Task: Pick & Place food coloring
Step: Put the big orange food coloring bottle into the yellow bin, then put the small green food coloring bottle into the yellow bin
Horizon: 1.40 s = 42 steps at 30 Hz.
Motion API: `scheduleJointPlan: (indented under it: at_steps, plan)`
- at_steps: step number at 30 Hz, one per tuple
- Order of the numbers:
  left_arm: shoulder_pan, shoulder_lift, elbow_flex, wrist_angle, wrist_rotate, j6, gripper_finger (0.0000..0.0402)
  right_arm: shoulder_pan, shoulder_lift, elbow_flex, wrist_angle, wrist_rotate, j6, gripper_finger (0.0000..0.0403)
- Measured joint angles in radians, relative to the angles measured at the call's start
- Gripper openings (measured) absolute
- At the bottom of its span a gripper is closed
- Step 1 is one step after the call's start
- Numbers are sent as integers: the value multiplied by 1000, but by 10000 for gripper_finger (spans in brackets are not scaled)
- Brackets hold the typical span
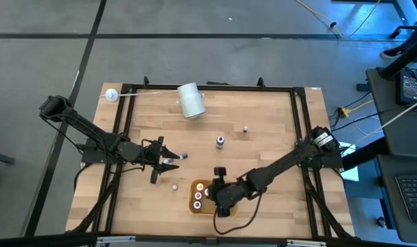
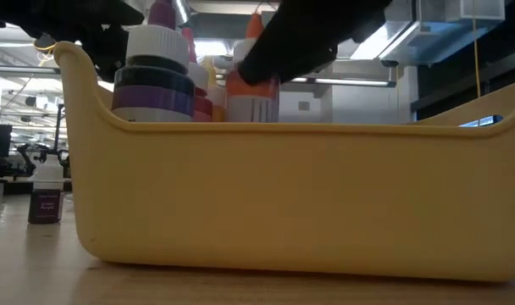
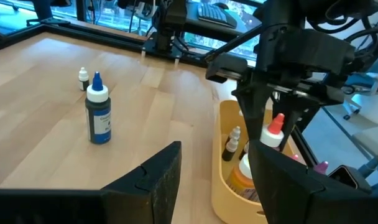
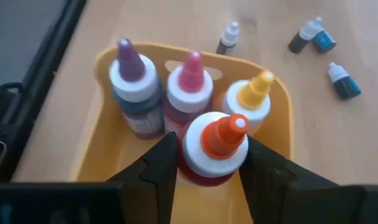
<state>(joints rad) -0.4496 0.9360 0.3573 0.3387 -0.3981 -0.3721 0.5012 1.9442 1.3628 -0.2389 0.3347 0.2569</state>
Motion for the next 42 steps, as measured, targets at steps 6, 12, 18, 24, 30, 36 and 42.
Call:
scheduleJointPlan:
  at_steps: [6, 12, 18, 24, 30, 36, 42]
  plan:
    - [0, 0, 0, -6, 0, 0, 178, -15, 0, -5, -12, 1, -6, 144]
    - [0, 0, 0, -7, 0, 0, 182, -26, 0, -40, 1, 3, -5, 156]
    - [0, 0, 0, -7, -1, 0, 179, -25, 0, -70, 33, 12, -5, 190]
    - [0, 0, 0, -7, -1, 0, 179, -25, 0, -71, 45, 12, -55, 196]
    - [0, 0, 0, -7, -1, 0, 182, -25, 0, -13, -33, 11, -81, 197]
    - [0, 0, 0, -7, 0, -8, 178, -25, -17, 68, -196, 11, -80, 199]
    - [0, 0, 0, -9, 34, -18, 180, 4, -155, 67, -294, 12, -72, 199]
